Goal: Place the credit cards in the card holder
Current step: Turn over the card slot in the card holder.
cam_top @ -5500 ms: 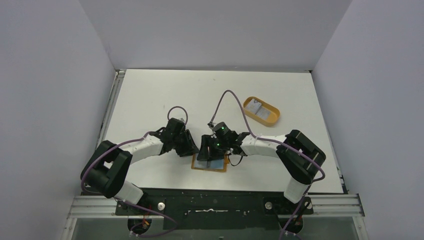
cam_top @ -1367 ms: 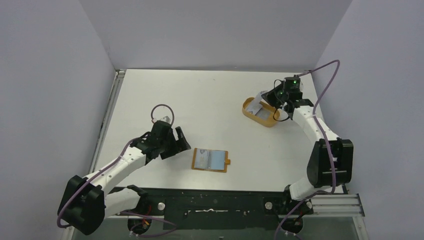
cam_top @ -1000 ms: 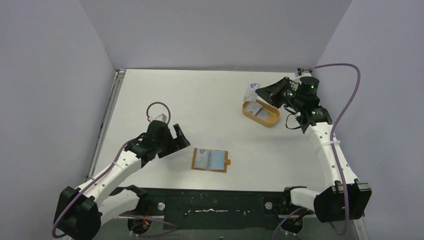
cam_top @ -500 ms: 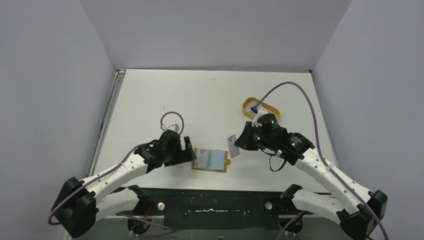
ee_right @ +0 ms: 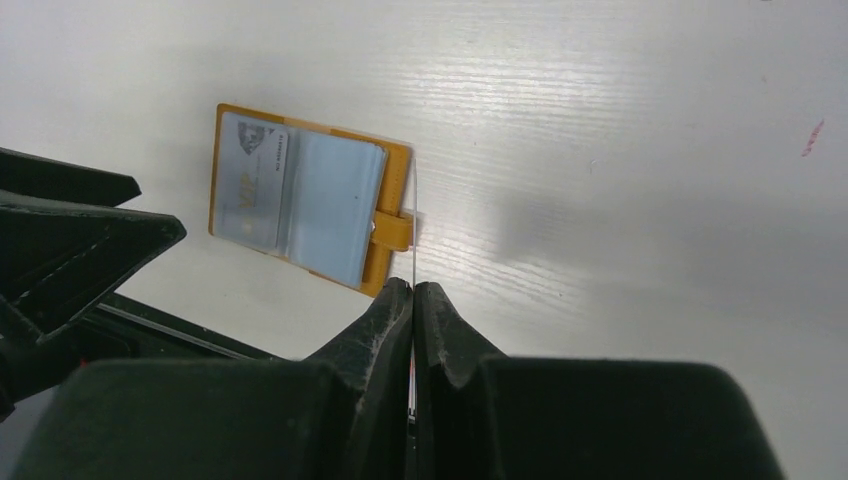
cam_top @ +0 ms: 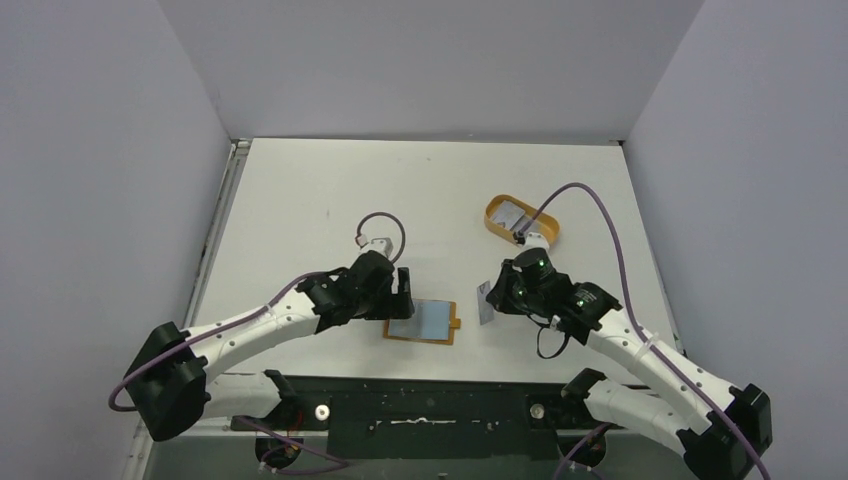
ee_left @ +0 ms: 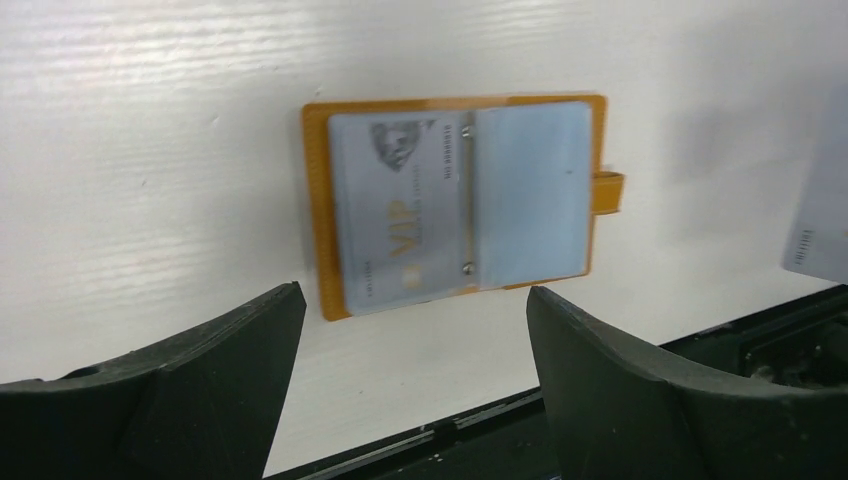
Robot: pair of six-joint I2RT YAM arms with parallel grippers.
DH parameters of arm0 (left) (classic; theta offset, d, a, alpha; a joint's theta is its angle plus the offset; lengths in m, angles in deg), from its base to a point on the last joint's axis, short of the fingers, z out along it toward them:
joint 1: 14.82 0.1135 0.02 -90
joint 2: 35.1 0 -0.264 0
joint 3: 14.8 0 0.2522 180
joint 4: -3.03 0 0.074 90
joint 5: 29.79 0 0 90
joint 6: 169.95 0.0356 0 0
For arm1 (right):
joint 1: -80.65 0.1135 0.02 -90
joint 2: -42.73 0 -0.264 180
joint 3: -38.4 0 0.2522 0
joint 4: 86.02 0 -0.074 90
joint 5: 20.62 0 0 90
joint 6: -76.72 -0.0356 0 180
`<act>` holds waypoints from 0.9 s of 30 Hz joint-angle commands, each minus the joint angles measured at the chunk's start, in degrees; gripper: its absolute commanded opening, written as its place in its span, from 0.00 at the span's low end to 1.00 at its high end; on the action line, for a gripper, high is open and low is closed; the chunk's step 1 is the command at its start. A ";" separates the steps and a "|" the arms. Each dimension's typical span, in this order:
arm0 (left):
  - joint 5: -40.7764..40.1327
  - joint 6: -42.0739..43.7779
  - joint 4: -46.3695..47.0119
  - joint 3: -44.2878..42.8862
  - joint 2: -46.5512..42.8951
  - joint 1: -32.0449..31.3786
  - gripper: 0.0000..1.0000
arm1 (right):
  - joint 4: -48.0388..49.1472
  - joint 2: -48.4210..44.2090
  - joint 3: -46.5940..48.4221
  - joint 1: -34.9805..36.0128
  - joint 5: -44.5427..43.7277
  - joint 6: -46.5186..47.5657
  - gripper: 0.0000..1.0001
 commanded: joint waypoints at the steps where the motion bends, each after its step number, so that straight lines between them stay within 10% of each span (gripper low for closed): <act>1: -2.61 4.34 0.93 -6.14 1.94 -2.77 0.81 | 2.24 1.69 1.82 0.39 -1.24 2.41 0.00; 27: -7.08 15.69 -2.00 -24.62 28.65 -9.63 0.76 | 1.67 -2.50 -2.98 1.01 2.86 0.91 0.00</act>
